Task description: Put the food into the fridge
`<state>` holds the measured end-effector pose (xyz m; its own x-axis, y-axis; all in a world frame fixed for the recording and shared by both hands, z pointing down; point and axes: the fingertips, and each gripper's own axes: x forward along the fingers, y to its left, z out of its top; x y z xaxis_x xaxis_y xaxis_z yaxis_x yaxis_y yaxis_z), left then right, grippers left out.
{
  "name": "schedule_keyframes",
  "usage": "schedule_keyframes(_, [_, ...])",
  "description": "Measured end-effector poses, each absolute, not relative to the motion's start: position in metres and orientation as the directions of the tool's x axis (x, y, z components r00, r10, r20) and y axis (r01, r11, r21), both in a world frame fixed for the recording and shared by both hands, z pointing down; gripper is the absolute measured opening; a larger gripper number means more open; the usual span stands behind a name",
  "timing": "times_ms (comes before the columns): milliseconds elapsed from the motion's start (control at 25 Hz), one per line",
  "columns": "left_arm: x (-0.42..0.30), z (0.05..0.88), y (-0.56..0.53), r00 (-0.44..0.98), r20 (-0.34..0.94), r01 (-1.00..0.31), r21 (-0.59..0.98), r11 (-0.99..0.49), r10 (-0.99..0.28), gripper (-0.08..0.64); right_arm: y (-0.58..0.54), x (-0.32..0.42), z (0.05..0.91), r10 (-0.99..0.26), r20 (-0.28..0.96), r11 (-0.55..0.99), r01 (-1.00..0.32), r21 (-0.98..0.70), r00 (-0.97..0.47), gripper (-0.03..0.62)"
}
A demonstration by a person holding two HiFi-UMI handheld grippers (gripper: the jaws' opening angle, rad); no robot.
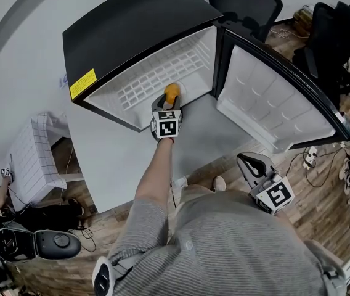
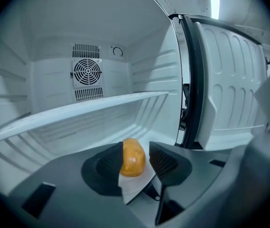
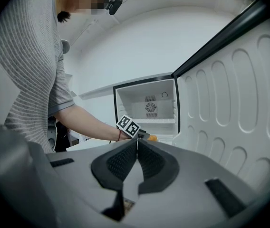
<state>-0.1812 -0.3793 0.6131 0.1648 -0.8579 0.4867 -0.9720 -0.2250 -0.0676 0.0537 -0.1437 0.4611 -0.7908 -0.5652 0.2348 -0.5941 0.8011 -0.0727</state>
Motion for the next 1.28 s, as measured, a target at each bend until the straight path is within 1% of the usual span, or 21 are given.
schedule_keyframes(120, [-0.187,0.611,-0.377,0.134,0.487,-0.978,-0.077,-0.196,-0.863,0.123,-0.142,0.055,0.462,-0.564,0.234,0.802,-0.593,-0.072,-0.792,0.012])
schedule_keyframes(200, [-0.19,0.607,-0.375,0.114,0.484,-0.981,-0.085,-0.176,-0.867,0.054,-0.141,0.057,0.462,-0.567,0.234,0.799,-0.596,-0.074,-0.79,0.012])
schedule_keyframes(280, [-0.192,0.605,-0.374,0.101,0.482,-0.982,-0.092,-0.165,-0.87,0.017,-0.14,0.059,0.462,-0.57,0.235,0.797,-0.599,-0.074,-0.787,0.012])
schedule_keyframes(760, [-0.196,0.603,-0.364,0.102,0.474,-0.983,-0.089,-0.163,-0.874,0.012,-0.138,0.054,0.46,-0.559,0.223,0.808,-0.585,-0.07,-0.799,0.012])
schedule_keyframes(960, [-0.186,0.59,-0.347,0.136,0.445,-0.983,-0.053,-0.178,-0.885,0.012,-0.137,0.052,0.46,-0.55,0.214,0.814,-0.575,-0.08,-0.808,0.012])
schedule_keyframes(1120, [-0.172,0.584,-0.328,0.164,0.427,-0.98,-0.03,-0.195,-0.889,0.012,-0.144,0.055,0.455,-0.574,0.212,0.797,-0.599,-0.077,-0.791,0.012])
schedule_keyframes(1280, [-0.158,0.576,-0.308,0.193,0.404,-0.976,-0.012,-0.216,-0.894,0.012,-0.143,0.054,0.457,-0.553,0.191,0.815,-0.575,-0.079,-0.811,0.012])
